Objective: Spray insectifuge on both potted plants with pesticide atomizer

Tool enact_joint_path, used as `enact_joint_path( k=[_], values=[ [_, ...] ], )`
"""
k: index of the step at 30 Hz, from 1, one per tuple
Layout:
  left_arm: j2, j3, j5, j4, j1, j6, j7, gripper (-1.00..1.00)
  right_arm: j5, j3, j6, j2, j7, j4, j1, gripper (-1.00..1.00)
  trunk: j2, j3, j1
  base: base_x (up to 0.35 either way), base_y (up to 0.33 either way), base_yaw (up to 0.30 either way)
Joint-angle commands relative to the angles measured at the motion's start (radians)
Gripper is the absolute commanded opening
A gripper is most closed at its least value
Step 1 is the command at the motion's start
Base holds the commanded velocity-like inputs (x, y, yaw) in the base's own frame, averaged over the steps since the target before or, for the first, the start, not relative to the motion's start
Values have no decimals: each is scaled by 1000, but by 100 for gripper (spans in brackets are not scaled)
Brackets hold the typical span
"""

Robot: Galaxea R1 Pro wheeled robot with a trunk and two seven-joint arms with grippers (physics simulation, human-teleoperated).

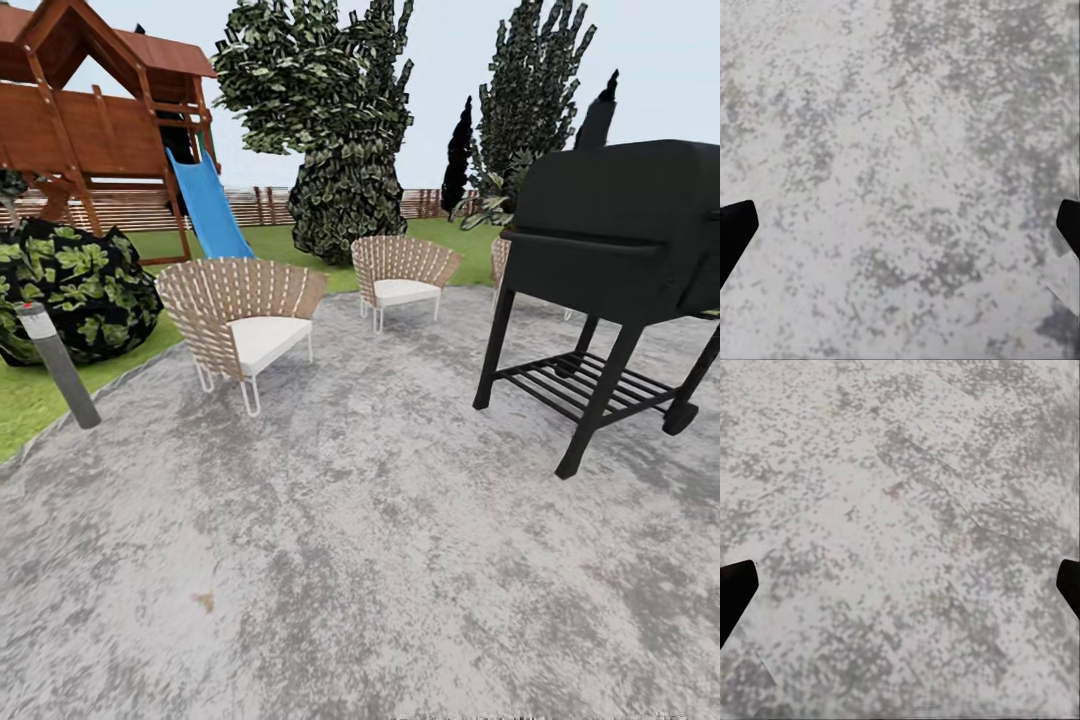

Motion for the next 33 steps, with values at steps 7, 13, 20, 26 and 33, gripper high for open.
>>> enact_joint_path(
  k=[7,13,20,26,33],
  values=[
    [0,5,0,1,0,-3,-1,100,0,0,-3,0,-2,0,-1,100,0,-1,0,0,0,-292],
    [0,5,0,1,0,-3,-1,100,0,0,-3,0,-2,-1,-1,100,0,-1,0,0,0,-292],
    [0,5,-1,1,0,-3,-1,100,0,0,-3,0,-2,-2,-1,100,0,-1,0,0,0,-292],
    [0,5,-1,1,0,-3,-1,100,1,0,-5,0,-2,-4,-1,100,0,-1,0,0,0,-292],
    [0,5,-1,1,0,-3,-1,100,2,0,-5,0,-2,-4,-1,100,0,-1,0,0,0,-292]
  ],
)
